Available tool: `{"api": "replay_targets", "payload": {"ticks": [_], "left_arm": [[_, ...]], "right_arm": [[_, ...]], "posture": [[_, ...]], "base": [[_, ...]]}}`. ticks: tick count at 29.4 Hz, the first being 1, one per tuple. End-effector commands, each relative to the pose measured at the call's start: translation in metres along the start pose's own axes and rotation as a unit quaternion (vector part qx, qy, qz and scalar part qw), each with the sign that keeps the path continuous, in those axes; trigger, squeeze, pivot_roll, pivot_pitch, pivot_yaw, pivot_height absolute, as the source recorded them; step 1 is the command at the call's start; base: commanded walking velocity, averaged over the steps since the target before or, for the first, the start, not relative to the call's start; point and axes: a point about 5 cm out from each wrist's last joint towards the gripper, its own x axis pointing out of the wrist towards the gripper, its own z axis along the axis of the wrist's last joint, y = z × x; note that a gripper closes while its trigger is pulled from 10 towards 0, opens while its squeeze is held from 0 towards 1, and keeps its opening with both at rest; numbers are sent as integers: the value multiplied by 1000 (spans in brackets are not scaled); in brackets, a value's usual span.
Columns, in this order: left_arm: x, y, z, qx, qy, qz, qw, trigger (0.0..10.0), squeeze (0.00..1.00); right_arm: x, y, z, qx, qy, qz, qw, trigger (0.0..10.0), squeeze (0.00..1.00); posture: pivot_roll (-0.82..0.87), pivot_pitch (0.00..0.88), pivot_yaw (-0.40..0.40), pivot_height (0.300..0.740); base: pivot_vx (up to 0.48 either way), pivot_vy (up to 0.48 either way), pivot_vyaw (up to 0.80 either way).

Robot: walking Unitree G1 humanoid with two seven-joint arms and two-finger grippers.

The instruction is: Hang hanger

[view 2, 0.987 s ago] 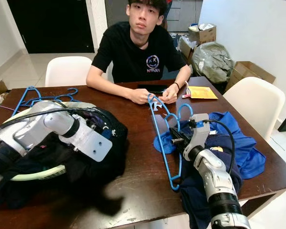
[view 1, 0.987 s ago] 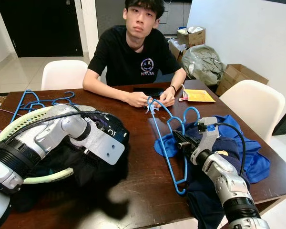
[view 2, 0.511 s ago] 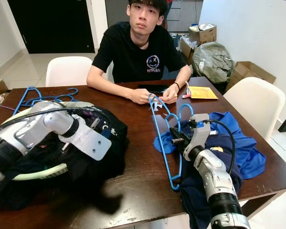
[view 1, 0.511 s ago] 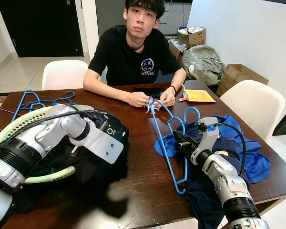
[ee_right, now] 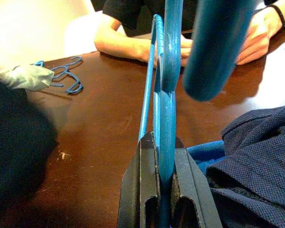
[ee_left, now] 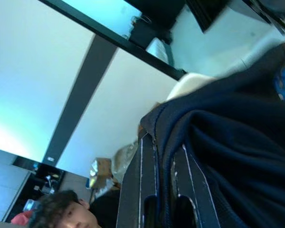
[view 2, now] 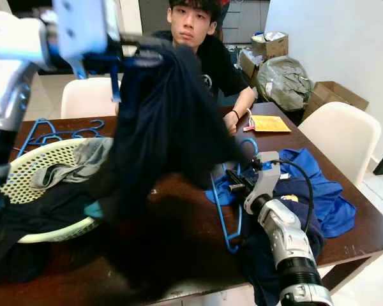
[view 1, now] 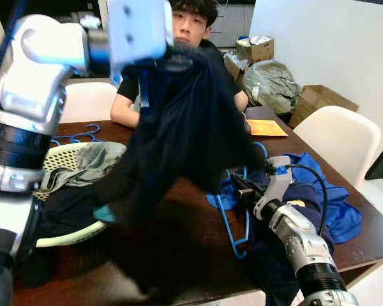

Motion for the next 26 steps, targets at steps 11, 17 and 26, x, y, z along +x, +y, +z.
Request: {"api": "replay_targets", "payload": {"ticks": [11,17,26], "left_arm": [[-49,88,86,-72,-172,63,981,0,0],[-57,96,103,-97,-224,54,968,0,0],[-59,99,101,-151,-245,23,958,0,0]], "right_arm": [[-2,-2,-11,15,9,-17,1000,10000,0],[-1,-1,-11,18,5,-19,1000,10000,0],[0,0,-11,20,4,-18,1000,10000,0]], "posture": [[58,0,34,740],[60,0,41,740],[64,0,44,740]], "base": [[0,0,0],[0,0,0],[0,0,0]]}}
